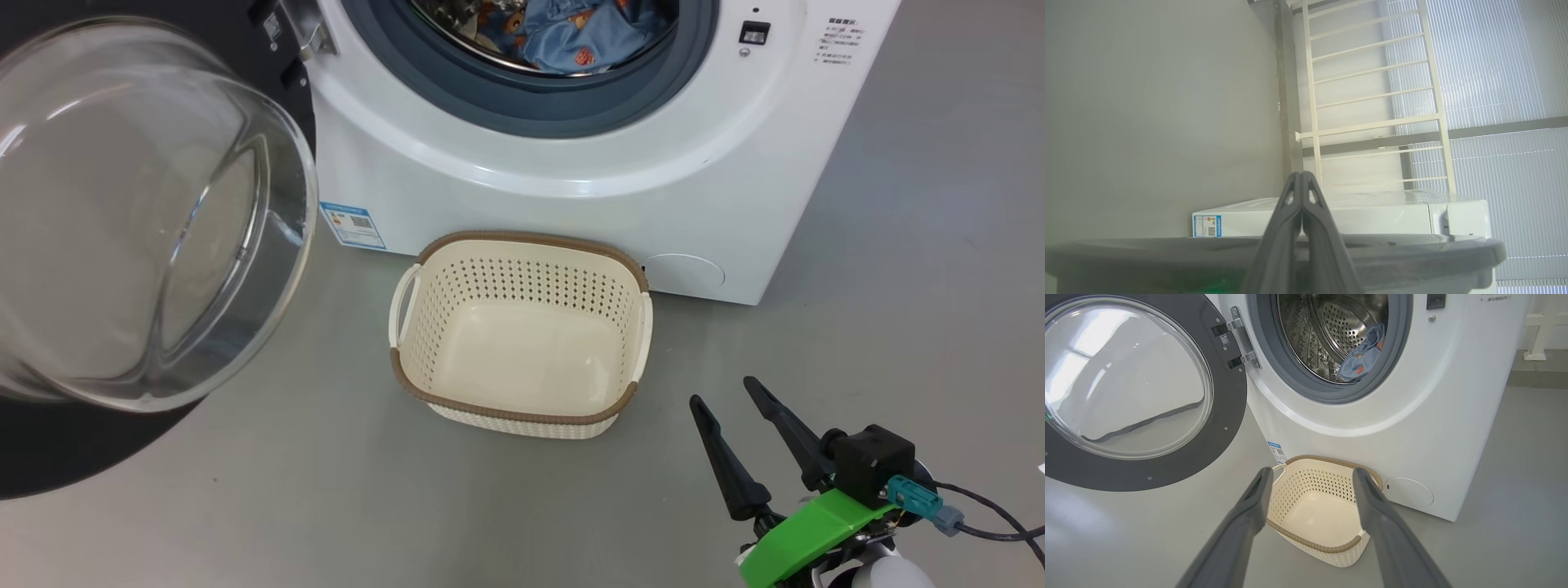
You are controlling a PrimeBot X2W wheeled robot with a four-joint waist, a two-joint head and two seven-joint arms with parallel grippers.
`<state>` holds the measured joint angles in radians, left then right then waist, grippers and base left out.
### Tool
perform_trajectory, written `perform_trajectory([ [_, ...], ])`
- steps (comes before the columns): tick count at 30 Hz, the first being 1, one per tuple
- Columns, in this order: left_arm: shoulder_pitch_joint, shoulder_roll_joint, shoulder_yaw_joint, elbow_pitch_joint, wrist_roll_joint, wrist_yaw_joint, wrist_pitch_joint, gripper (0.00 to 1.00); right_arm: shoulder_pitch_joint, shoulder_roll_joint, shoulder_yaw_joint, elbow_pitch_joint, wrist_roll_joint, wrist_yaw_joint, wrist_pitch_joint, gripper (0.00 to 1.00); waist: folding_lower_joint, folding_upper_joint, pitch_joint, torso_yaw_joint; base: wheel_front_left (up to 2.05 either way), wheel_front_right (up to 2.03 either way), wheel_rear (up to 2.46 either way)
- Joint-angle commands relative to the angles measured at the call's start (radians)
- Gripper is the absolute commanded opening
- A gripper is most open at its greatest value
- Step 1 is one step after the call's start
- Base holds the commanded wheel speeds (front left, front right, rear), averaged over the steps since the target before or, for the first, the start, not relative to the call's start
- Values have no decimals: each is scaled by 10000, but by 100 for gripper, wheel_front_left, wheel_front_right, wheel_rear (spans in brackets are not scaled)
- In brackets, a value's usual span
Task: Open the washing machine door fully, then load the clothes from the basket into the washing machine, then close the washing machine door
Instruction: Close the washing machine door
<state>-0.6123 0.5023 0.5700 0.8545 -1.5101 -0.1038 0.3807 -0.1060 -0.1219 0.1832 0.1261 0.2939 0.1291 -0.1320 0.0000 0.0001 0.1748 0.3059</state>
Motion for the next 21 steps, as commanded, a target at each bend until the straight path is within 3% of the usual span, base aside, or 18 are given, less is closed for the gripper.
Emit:
perform_trajectory([
  [1,141,269,-47,-353,-129,-134,498,0,-292,35,298,-199,72,16,45,100,0,-1,9,49,0,0,0],
  [12,933,43,-4,-1126,-1013,-218,2697,0,-261,-3,389,-15,423,16,93,100,0,-1,-22,229,0,0,0],
  [21,1658,-480,1,-2165,-1953,-63,4588,0,-296,-60,537,191,661,16,57,100,0,-1,-66,350,0,0,0],
])
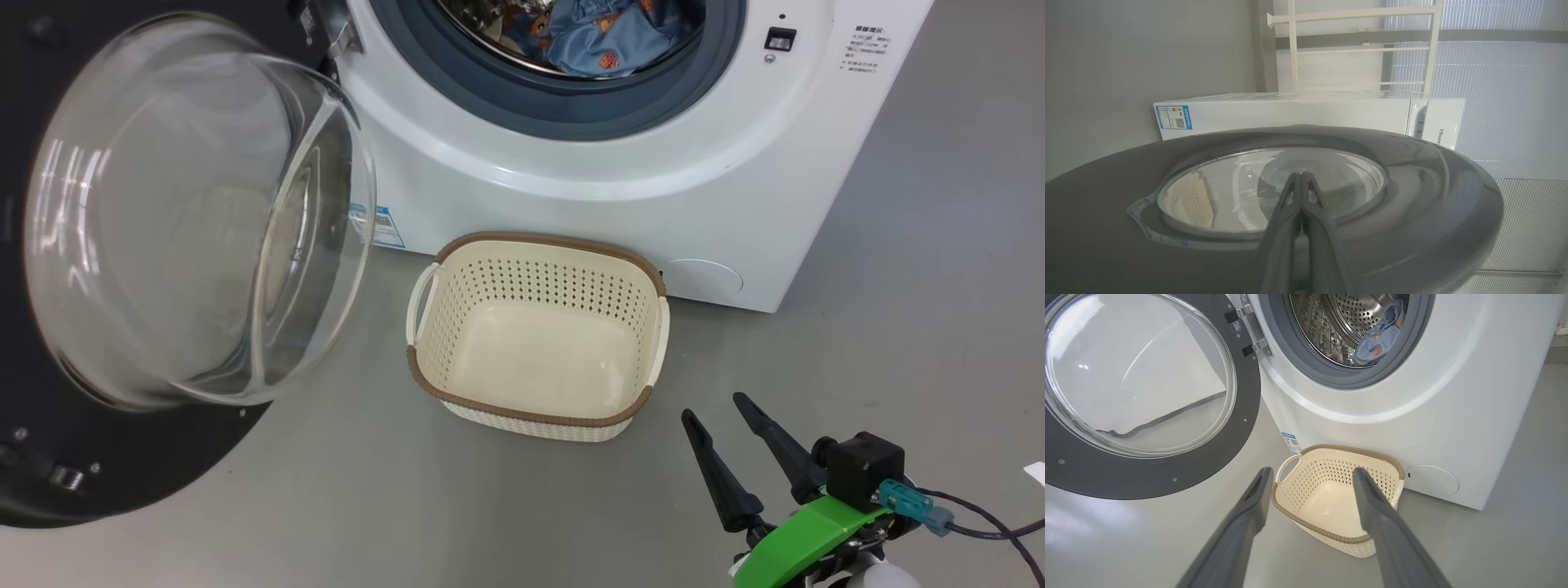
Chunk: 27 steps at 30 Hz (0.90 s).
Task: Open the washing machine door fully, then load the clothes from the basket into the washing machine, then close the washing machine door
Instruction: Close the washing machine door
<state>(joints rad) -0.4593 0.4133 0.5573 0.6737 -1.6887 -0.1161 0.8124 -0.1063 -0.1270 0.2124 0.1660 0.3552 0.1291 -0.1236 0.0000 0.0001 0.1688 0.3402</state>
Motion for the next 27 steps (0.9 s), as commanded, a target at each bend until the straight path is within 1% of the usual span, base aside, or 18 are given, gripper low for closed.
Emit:
perform_trajectory([
  [1,235,341,118,-505,-267,128,474,0,-295,-12,258,-186,65,16,-34,100,0,-1,-8,13,0,0,0],
  [5,651,18,183,-1209,-744,403,1176,0,-290,-20,306,-98,126,16,-35,100,0,-1,-8,28,0,0,0],
  [9,1045,-340,205,-2071,-1138,541,1734,0,-256,28,373,-3,214,16,34,100,0,-1,-18,36,0,0,0],
  [10,1045,-340,205,-2071,-1138,541,1734,0,-256,28,373,-3,214,16,34,100,0,-1,-18,36,0,0,0],
  [14,1513,-709,98,-2961,-1382,739,2212,0,-260,54,398,87,243,16,10,100,0,-1,-22,52,0,0,0],
  [21,1999,-1571,-271,-4618,-1917,924,2969,0,-299,80,456,237,275,16,-6,100,0,-1,-28,-45,0,0,0],
  [27,2573,-2277,-848,-5972,-1968,961,3429,0,-317,162,526,367,337,16,-87,100,0,-1,-33,-373,0,0,0],
])
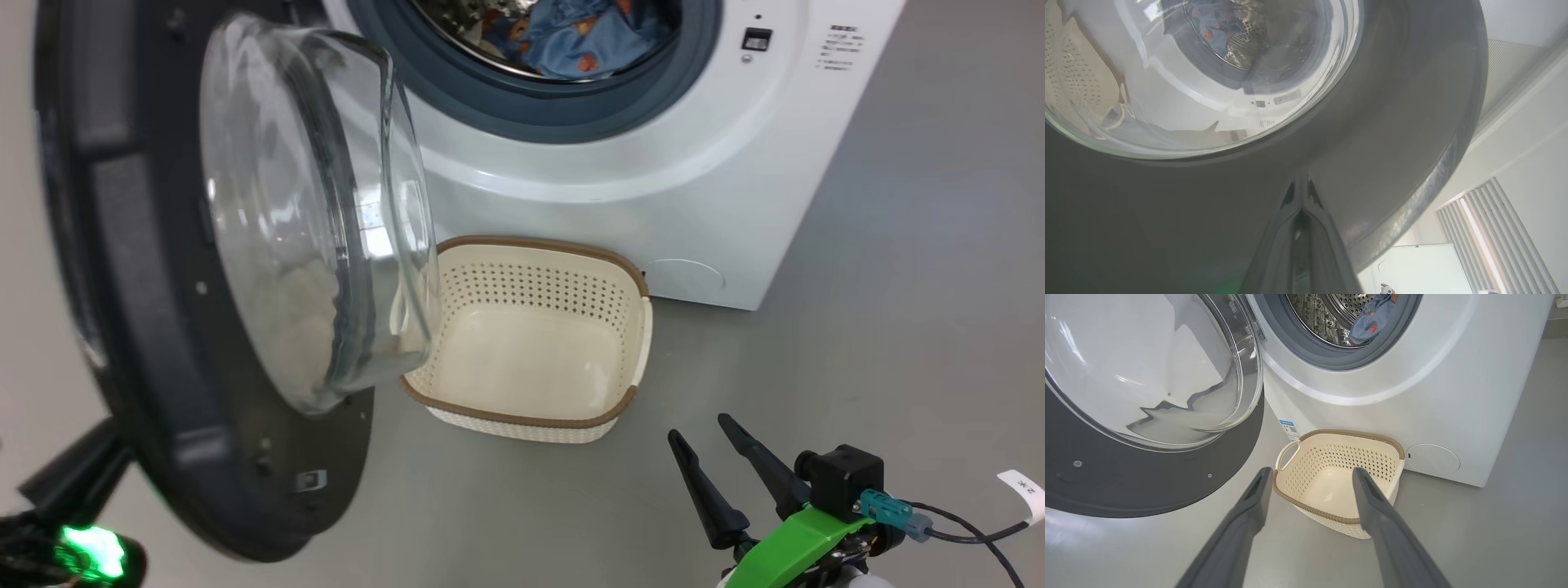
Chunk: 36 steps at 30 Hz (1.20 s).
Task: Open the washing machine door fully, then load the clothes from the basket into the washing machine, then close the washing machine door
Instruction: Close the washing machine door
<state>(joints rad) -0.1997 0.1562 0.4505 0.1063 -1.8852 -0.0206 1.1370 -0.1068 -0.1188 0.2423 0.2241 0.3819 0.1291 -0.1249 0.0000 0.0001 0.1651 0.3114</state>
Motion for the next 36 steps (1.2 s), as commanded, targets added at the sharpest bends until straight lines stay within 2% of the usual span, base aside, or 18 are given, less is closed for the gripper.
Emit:
perform_trajectory([
  [1,59,205,133,-487,6,34,229,0,-319,90,232,-192,75,16,-91,100,0,-1,13,-152,0,0,0],
  [8,522,-524,-653,-1732,238,94,261,0,-404,175,273,5,140,16,-302,100,0,-1,155,-682,0,0,0],
  [13,544,-829,-1178,-2026,453,-125,-70,0,-493,263,312,160,159,16,-454,100,0,-1,294,-1181,0,0,0],
  [26,-258,-1051,-2507,-1265,555,-831,-1635,0,-628,404,316,513,241,16,-817,100,0,-1,578,-2831,0,0,0],
  [36,-1511,-1057,-3510,-364,437,-1067,-3310,0,-808,496,425,760,318,16,-1023,100,0,-1,1031,-3756,0,0,0],
])
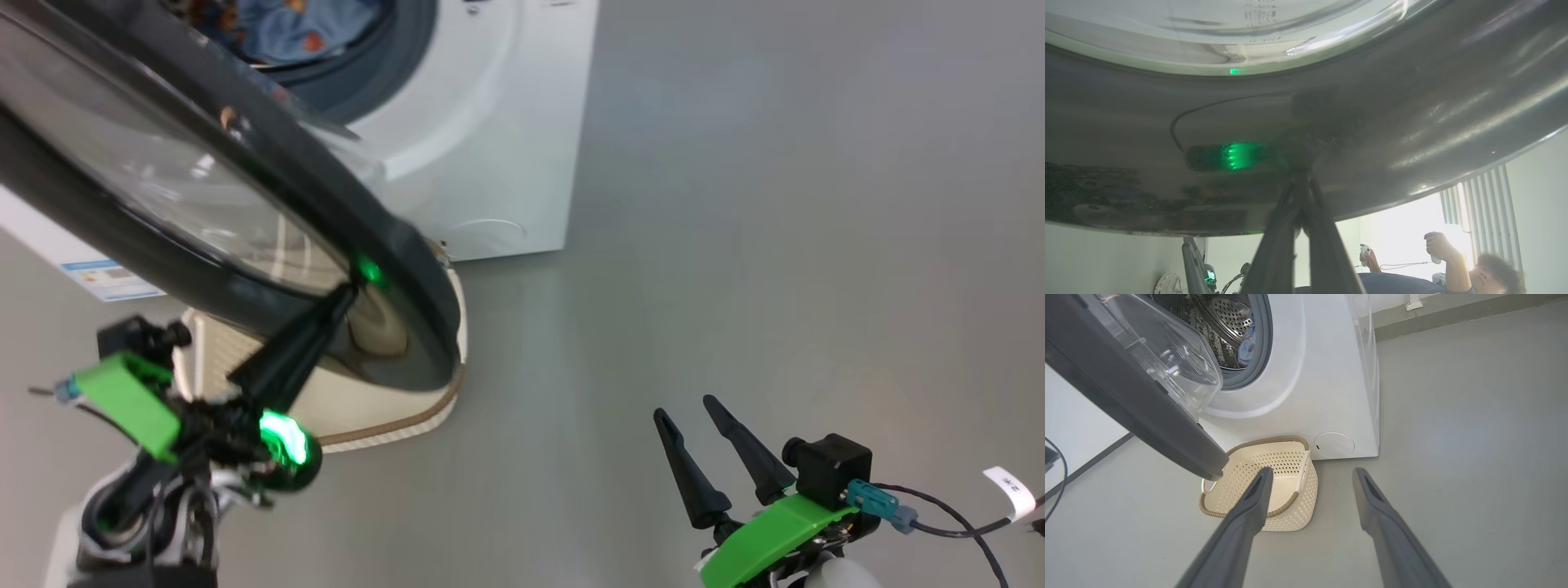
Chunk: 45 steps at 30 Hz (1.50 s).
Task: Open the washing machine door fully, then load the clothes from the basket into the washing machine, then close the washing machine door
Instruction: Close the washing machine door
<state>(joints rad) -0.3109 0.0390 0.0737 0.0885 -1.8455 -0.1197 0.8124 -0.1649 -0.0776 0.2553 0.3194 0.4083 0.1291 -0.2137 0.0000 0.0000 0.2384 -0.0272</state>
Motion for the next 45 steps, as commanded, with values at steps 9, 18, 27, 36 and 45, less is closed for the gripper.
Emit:
perform_trajectory([
  [9,-1920,113,-19,670,68,-106,-1182,0,-498,161,346,114,159,16,-342,100,0,0,601,-859,0,0,0],
  [18,-1738,113,98,941,208,-108,-1524,0,-651,174,204,323,185,16,-434,100,0,0,338,-679,0,0,0],
  [27,-819,113,303,776,389,-108,-2325,0,-483,77,133,412,225,16,-460,100,0,0,-312,-182,0,0,0],
  [36,13,112,367,338,559,-109,-3040,0,-225,-35,102,431,303,16,-468,100,0,0,-831,159,0,0,0],
  [45,1274,112,391,-361,741,-109,-4580,44,1,-76,94,416,389,16,-472,100,0,0,-1343,379,0,0,0],
])
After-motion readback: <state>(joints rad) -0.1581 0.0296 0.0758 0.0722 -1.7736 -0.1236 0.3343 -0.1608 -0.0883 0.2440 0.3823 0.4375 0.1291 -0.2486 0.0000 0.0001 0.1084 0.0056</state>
